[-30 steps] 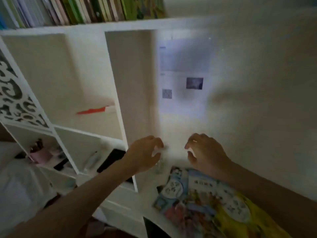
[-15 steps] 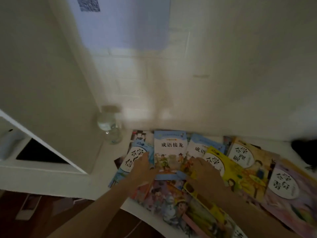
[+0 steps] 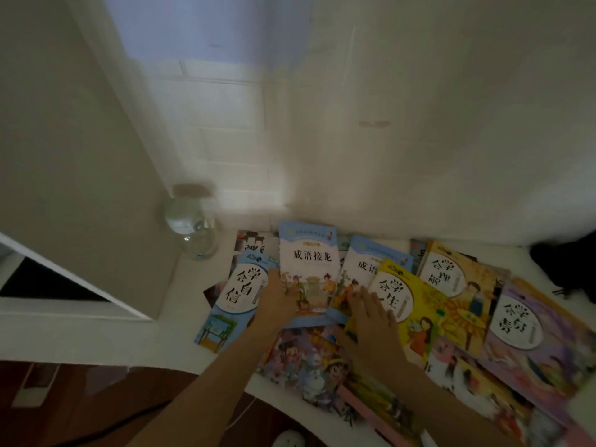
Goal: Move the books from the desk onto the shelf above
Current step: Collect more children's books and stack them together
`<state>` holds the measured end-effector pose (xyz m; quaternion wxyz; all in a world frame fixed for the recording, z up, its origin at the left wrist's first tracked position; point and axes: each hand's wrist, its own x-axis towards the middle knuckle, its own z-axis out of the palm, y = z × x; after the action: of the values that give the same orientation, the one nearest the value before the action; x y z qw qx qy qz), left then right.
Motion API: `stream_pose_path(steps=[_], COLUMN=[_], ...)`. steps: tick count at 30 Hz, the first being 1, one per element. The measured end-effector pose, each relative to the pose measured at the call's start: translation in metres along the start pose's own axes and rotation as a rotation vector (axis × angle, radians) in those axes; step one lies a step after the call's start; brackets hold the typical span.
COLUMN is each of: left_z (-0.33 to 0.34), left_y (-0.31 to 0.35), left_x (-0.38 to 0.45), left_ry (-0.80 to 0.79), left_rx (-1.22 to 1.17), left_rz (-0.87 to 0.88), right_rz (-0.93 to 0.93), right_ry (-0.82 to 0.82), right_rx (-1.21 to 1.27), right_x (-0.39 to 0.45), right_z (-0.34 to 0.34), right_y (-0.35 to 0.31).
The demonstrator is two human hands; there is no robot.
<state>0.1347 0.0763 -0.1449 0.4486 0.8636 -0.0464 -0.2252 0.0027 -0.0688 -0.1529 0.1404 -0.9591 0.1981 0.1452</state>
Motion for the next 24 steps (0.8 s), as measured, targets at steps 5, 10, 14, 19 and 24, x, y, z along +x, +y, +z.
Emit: stream_pose_path(steps=[5,10,14,19,24], left_z=[-0.052,-0.047,0.02,0.084,0.097], left_y=[-0.011,0.007,0.035,0.03,0.036], left_x=[-0.019,-0.037,-0.035,-0.037,-0.039], left_ry=[0.079,-0.141,-0.392,-0.239,-0.321], left_rx=[-0.232,-0.309,-0.127,0.472,0.29], left_rz=[0.063,0.056,0.078,0.24,0.206], right_rz=[0.148,0.257,0.355,0.529,0.604], right_ry=[0.169,0.195,0.264,0.249,0.253], right_rx=[0.175,0.228,0.657,0.992,1.002], right_x=[-0.033,-0.062,-0.078,-0.073,-0.057], right_z=[0.008,0.031,0.02,0.012,0.009], right_y=[0.023,0.061,0.078,0.103,0.08])
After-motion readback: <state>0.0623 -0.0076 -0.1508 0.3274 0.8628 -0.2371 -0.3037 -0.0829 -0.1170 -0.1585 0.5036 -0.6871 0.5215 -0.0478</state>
